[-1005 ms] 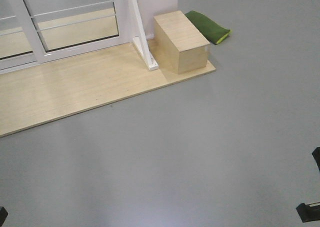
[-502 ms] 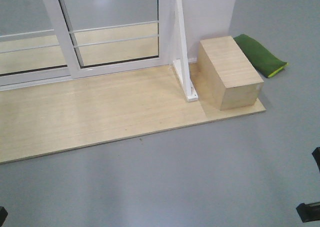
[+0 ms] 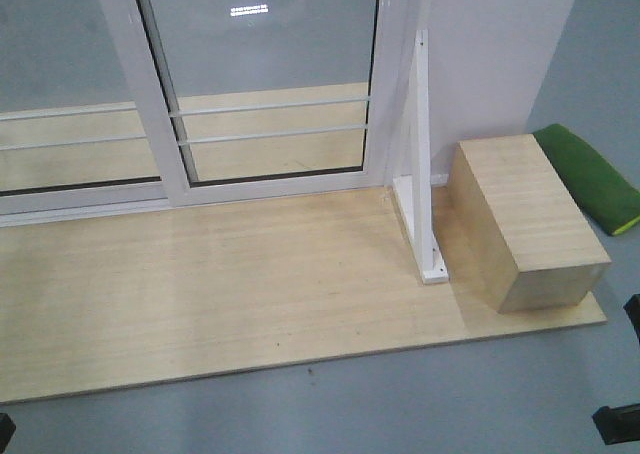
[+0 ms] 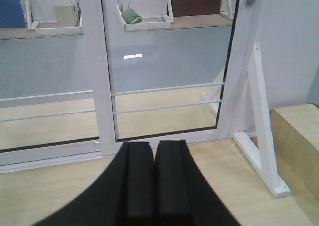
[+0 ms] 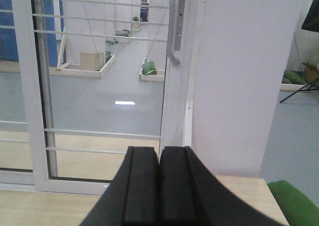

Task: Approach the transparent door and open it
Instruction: 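Drive the base forward up to the transparent sliding door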

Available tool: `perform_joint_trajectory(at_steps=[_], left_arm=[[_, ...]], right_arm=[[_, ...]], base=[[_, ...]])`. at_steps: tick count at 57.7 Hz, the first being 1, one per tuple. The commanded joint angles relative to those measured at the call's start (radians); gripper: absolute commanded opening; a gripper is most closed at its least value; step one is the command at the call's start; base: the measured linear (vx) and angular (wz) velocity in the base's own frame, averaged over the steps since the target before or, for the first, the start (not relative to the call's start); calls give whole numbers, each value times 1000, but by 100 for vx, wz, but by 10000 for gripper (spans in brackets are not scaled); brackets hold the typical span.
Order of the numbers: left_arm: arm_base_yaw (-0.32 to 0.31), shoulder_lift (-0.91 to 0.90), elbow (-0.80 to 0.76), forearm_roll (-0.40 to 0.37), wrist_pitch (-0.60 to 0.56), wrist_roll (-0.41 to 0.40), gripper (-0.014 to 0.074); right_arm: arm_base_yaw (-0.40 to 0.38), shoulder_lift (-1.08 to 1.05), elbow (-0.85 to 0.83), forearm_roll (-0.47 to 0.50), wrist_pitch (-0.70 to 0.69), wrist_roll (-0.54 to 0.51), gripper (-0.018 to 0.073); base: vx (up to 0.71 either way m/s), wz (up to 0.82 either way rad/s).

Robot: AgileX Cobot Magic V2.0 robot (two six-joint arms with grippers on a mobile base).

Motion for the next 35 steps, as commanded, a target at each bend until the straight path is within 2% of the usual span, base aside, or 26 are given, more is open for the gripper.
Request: perform_joint_trajectory(at_steps=[1, 35], left_arm=[[2, -12, 30, -11, -81, -7, 0], [2, -12, 30, -11, -81, -7, 0]], right_arm=[[-4, -14, 13, -6, -76, -5, 0], [-4, -14, 13, -6, -76, -5, 0]], base=[[55, 13], [51, 13]])
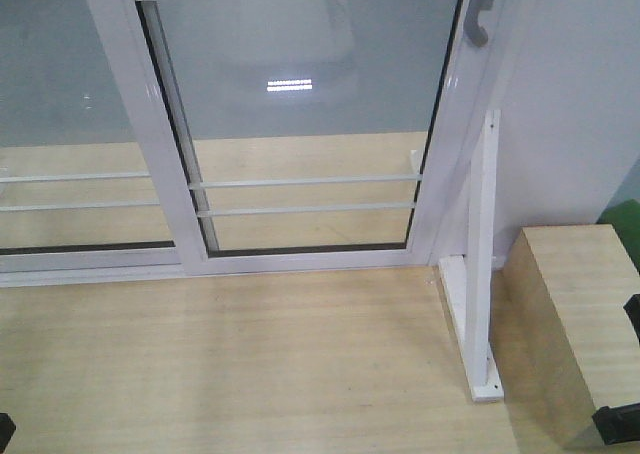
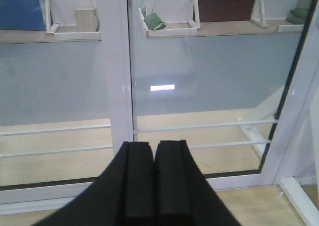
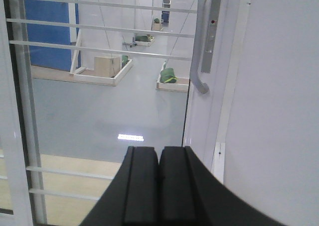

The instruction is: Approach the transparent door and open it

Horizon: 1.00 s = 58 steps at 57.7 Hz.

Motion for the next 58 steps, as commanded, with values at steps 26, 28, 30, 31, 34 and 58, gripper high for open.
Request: perform_joint_trajectory(at_steps=[26, 28, 30, 31, 34, 58], left_arm=[[2, -12, 30, -11, -81, -7, 0], [2, -12, 30, -11, -81, -7, 0], [2, -12, 30, -11, -81, -7, 0], [2, -12, 30, -11, -81, -7, 0], [2, -12, 30, -11, -81, -7, 0], [2, 25, 23, -11, -85, -7, 0]], right_arm=[[-4, -14, 13, -6, -76, -5, 0], [-4, -14, 13, -6, -76, -5, 0], [-4, -14, 13, -6, -76, -5, 0], [-4, -14, 13, -6, -76, -5, 0], [-4, -14, 13, -6, -76, -5, 0], [-5, 52, 12, -6, -81, -5, 0]], base=[[40, 9], [31, 3], [29, 3], [27, 1], [25, 1], [8, 1]])
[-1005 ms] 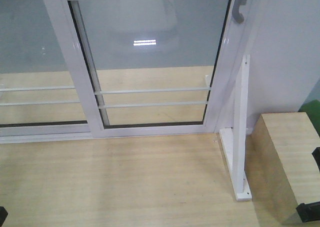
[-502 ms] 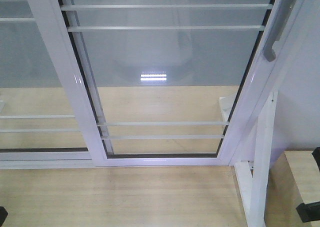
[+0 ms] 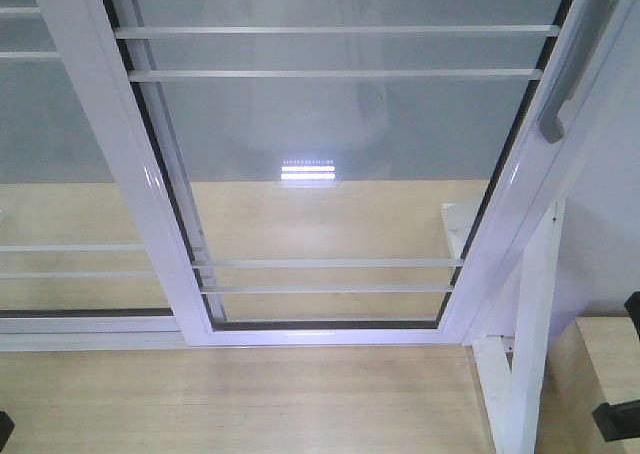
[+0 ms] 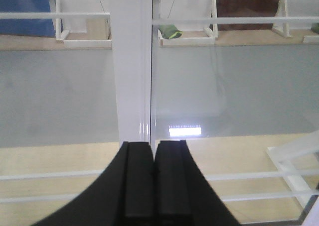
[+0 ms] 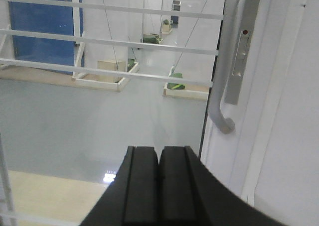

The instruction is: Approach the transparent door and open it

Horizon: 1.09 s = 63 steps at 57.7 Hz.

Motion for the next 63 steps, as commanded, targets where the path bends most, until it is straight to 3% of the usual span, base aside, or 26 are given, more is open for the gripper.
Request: perform_joint_trajectory(at_steps=[1, 63], left_arm=[[1, 27, 23, -10, -84, -7, 0], [1, 33, 23, -5, -79, -1, 0]], right_arm=[[-5, 32, 11, -6, -74, -5, 0], [-5, 45, 12, -6, -47, -5, 0]], base=[[-4, -1], [0, 0]])
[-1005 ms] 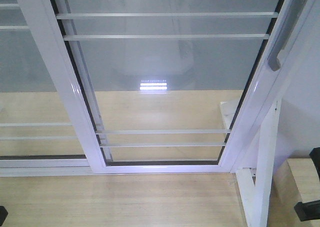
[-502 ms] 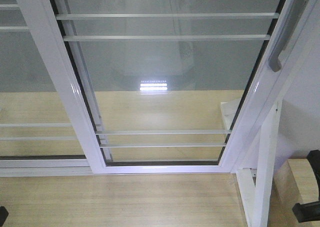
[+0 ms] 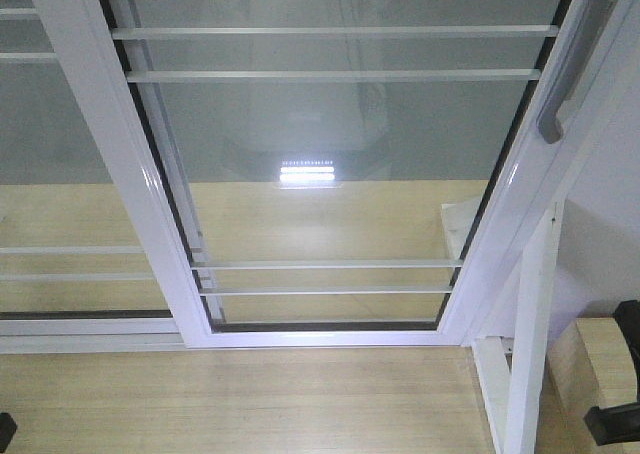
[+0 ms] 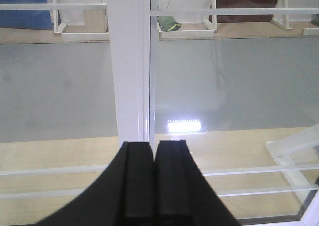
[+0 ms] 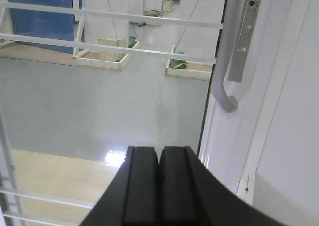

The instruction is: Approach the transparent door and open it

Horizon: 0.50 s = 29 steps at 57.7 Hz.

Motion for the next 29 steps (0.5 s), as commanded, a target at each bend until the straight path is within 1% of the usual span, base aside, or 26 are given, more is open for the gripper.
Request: perform_joint_trajectory(at_steps=[1, 6, 12, 15, 22, 29], left_arm=[[1, 21, 23, -1, -85, 2, 0], [1, 21, 23, -20, -124, -3, 0], [1, 21, 23, -91, -218, -29, 0], [1, 21, 23, -112, -265, -30, 0], [1, 21, 23, -115, -321, -29, 0], [1, 21, 23, -115, -325, -29, 0]], right_arm=[[-5, 18, 11, -6, -81, -5, 0], [-5, 18, 11, -6, -88, -5, 0], [-5, 18, 11, -6, -110, -5, 0], [-5, 18, 11, -6, -132, -5, 0], [-5, 18, 11, -6, -136, -5, 0], [-5, 18, 9, -6, -206, -5, 0]], base=[[0, 0], [0, 0], [0, 0], [0, 0], [0, 0], [0, 0]])
